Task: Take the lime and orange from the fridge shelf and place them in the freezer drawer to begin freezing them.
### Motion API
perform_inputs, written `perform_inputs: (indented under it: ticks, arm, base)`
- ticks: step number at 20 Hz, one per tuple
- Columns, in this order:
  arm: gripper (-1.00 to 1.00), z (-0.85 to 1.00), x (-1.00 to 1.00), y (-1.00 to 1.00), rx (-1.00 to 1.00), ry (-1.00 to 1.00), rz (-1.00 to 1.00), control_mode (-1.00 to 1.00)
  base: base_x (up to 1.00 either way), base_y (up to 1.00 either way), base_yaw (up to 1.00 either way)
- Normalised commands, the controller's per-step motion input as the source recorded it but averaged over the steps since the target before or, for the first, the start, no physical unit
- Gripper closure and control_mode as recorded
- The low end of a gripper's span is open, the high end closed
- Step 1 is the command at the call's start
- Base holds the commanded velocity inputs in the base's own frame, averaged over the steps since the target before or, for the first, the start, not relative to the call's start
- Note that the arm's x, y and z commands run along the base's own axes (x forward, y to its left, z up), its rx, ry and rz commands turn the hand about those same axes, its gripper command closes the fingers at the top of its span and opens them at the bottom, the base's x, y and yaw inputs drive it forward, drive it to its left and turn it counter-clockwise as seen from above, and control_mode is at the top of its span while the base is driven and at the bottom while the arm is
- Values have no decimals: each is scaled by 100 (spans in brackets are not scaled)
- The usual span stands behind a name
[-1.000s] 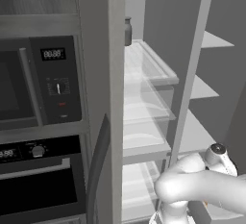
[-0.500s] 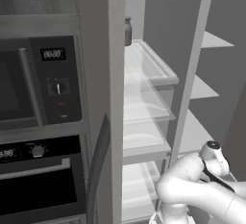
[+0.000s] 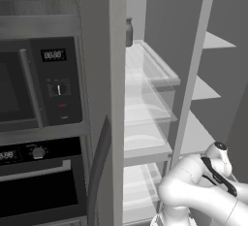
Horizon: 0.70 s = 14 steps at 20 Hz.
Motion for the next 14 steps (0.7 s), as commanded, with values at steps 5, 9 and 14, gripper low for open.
perform_inputs:
  ticks: [5, 9, 14]
  arm:
    - [100, -62, -31, -4, 0, 3, -1, -100]
    - [100, -6, -43, -22, 0, 2, -9, -100]
    - [100, -57, -11, -8, 0, 4, -9, -100]
  base:
    - [0, 0, 0]
    - [0, 0, 0]
    - [0, 0, 0]
